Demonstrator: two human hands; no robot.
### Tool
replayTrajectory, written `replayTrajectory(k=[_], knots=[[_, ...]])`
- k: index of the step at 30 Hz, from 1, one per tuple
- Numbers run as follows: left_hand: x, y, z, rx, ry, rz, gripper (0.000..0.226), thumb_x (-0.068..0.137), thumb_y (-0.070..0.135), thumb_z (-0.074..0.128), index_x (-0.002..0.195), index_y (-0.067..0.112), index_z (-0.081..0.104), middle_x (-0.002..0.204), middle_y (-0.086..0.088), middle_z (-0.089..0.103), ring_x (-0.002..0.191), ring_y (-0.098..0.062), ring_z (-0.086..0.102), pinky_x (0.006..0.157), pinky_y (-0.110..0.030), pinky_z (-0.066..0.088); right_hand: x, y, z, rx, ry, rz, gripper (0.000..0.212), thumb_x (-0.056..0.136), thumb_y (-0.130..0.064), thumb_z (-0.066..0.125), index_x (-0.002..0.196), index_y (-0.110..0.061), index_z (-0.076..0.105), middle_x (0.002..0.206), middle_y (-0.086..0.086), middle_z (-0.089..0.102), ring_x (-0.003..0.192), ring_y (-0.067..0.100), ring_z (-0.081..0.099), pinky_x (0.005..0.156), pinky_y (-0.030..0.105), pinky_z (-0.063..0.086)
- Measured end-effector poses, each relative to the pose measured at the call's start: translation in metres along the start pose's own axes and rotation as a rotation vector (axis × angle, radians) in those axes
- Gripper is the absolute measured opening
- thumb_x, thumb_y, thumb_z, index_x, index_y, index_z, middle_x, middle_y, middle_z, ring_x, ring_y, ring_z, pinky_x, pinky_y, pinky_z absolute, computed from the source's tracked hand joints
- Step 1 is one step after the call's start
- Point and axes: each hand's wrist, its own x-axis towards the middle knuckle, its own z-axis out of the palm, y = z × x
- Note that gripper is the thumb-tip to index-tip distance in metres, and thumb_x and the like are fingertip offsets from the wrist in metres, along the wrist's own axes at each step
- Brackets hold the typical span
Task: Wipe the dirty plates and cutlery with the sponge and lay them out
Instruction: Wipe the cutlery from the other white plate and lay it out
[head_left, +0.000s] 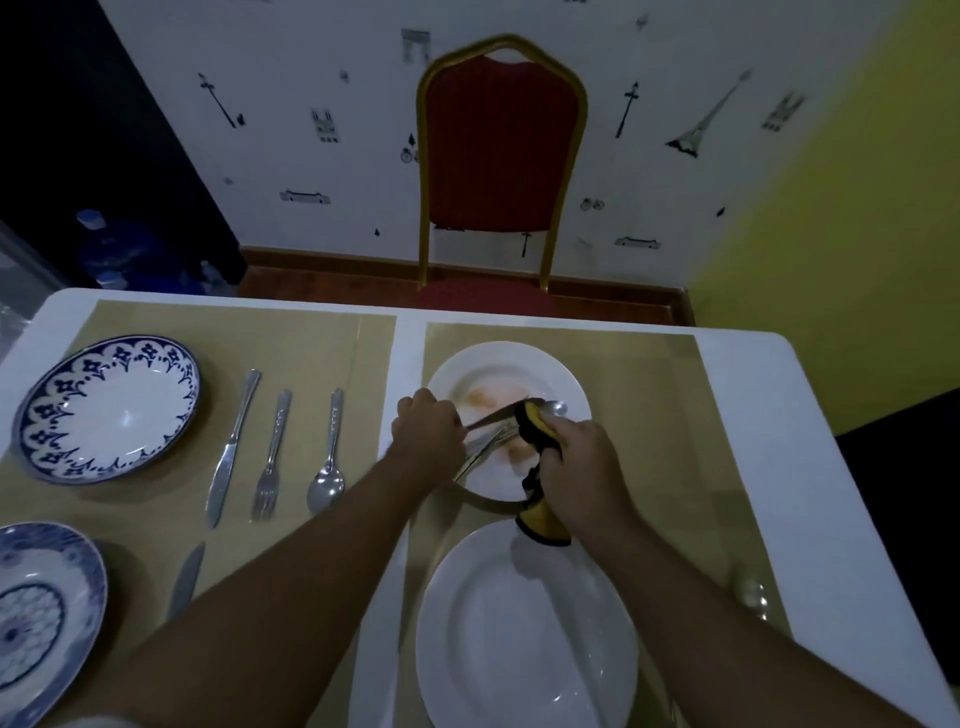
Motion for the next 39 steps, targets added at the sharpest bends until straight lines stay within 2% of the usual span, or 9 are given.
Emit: replayTrajectory(k=[7, 11, 15, 20, 24, 27, 30, 33, 39], knots=[[-0.042, 0.017, -0.025, -0.586, -0.314, -0.076, 0.012, 0.099, 0.014, 0.054, 0.096, 0.008, 0.064, 0.089, -0.01, 0.069, 0.073, -0.023, 0.067, 0.057, -0.029, 0.055, -0.012, -0.023, -0.016, -0.052, -0.02, -0.266, 0.046, 0.09, -0.011, 0.051, 0.135, -0.022, 0.052, 0.109, 0.003, 0.05, 0.099, 0.017, 0.045, 0.083, 0.026, 0.044], [-0.076, 0.035, -0.029, -0.886, -0.309, -0.143, 0.018, 0.101, 0.003, 0.051, 0.098, -0.004, 0.067, 0.073, -0.009, 0.061, 0.056, -0.011, 0.055, 0.05, -0.017, 0.047, -0.021, -0.007, -0.02, -0.158, -0.089, -0.449, 0.042, 0.081, -0.007, 0.053, 0.121, -0.013, 0.06, 0.099, 0.009, 0.053, 0.09, 0.024, 0.05, 0.074, 0.033, 0.048], [-0.102, 0.034, -0.02, -0.92, -0.244, -0.236, 0.017, 0.099, 0.009, 0.056, 0.092, 0.005, 0.071, 0.071, -0.006, 0.065, 0.057, -0.014, 0.055, 0.054, -0.026, 0.044, 0.003, 0.015, -0.034, -0.215, -0.077, -0.355, 0.039, 0.085, -0.007, 0.052, 0.123, -0.015, 0.059, 0.103, 0.009, 0.05, 0.092, 0.024, 0.049, 0.074, 0.034, 0.048], [-0.119, 0.047, -0.014, -0.952, -0.15, -0.408, 0.021, 0.097, 0.012, 0.057, 0.088, 0.017, 0.075, 0.077, -0.002, 0.071, 0.058, -0.012, 0.055, 0.055, -0.024, 0.043, 0.02, 0.026, -0.058, 0.057, 0.009, -0.036, 0.044, 0.093, -0.011, 0.051, 0.136, -0.021, 0.049, 0.1, 0.001, 0.043, 0.085, 0.016, 0.052, 0.074, 0.029, 0.053], [-0.122, 0.06, -0.014, -0.929, -0.05, -0.482, 0.024, 0.092, 0.007, 0.063, 0.077, 0.022, 0.075, 0.069, -0.001, 0.066, 0.058, -0.013, 0.054, 0.051, -0.021, 0.042, -0.006, 0.014, -0.064, 0.126, -0.008, -0.245, 0.048, 0.088, -0.006, 0.054, 0.134, -0.021, 0.053, 0.098, -0.002, 0.041, 0.086, 0.011, 0.046, 0.07, 0.01, 0.037], [-0.124, 0.073, -0.015, -0.899, -0.04, -0.487, 0.025, 0.092, 0.006, 0.065, 0.073, 0.022, 0.072, 0.069, -0.007, 0.063, 0.058, -0.019, 0.052, 0.047, -0.022, 0.04, -0.025, 0.01, -0.054, 0.046, -0.078, -0.504, 0.047, 0.081, -0.003, 0.053, 0.126, -0.017, 0.058, 0.1, 0.004, 0.047, 0.088, 0.016, 0.046, 0.073, 0.02, 0.038], [-0.128, 0.082, -0.013, -0.819, -0.033, -0.436, 0.021, 0.092, 0.01, 0.066, 0.077, 0.02, 0.076, 0.076, -0.009, 0.068, 0.062, -0.018, 0.055, 0.057, -0.028, 0.047, -0.027, 0.018, -0.044, -0.045, -0.132, -0.603, 0.047, 0.076, -0.005, 0.054, 0.121, -0.015, 0.062, 0.096, 0.008, 0.05, 0.086, 0.022, 0.047, 0.071, 0.024, 0.036], [-0.137, 0.086, -0.008, -0.799, -0.017, -0.45, 0.017, 0.093, 0.012, 0.066, 0.084, 0.018, 0.078, 0.077, -0.003, 0.068, 0.068, -0.016, 0.058, 0.066, -0.03, 0.051, -0.011, 0.032, -0.045, -0.104, -0.11, -0.524, 0.045, 0.079, -0.004, 0.056, 0.122, -0.017, 0.061, 0.102, 0.008, 0.049, 0.089, 0.023, 0.047, 0.071, 0.031, 0.047], [-0.152, 0.106, 0.002, -0.985, -0.072, -0.596, 0.013, 0.093, 0.023, 0.069, 0.089, 0.016, 0.078, 0.071, -0.006, 0.065, 0.062, -0.02, 0.059, 0.054, -0.023, 0.045, 0.01, 0.057, -0.074, 0.058, -0.006, -0.135, 0.039, 0.09, -0.008, 0.055, 0.127, -0.018, 0.057, 0.097, 0.0, 0.04, 0.083, 0.014, 0.048, 0.071, 0.027, 0.05]])
